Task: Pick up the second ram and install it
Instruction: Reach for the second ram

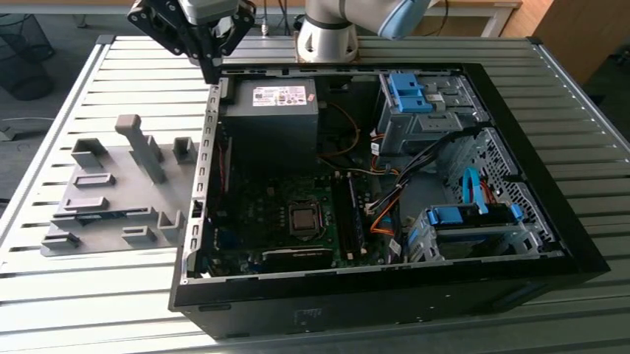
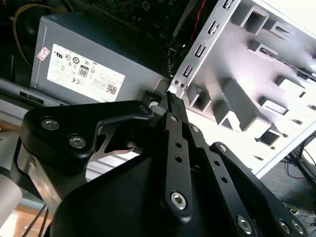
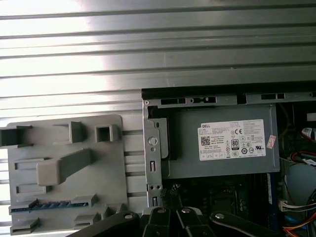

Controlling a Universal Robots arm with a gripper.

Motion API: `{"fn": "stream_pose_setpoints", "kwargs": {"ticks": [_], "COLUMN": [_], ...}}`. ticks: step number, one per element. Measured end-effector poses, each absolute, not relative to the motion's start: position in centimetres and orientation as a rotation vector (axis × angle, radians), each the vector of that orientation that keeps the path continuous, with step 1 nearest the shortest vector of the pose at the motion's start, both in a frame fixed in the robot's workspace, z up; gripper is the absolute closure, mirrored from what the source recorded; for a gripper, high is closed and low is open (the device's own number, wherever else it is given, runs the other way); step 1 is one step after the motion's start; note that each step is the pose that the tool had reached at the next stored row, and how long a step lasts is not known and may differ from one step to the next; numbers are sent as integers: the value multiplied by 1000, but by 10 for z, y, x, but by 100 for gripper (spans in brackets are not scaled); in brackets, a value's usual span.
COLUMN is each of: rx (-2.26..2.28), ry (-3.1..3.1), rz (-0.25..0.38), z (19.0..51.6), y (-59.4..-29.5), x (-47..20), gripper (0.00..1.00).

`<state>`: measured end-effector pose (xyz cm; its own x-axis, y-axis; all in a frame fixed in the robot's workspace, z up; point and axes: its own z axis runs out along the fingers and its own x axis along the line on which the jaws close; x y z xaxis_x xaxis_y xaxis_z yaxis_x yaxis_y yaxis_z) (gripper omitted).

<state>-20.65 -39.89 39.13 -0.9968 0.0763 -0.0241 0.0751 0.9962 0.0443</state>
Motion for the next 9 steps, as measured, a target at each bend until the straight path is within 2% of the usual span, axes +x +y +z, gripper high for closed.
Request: {"fn": "stream_pose_setpoints", "kwargs": {"ticks": [9], "rx": [118], "ry": [3113], "rz": [68], "z": [391], "y": [-399], "x": [-213], "gripper": [89]}}
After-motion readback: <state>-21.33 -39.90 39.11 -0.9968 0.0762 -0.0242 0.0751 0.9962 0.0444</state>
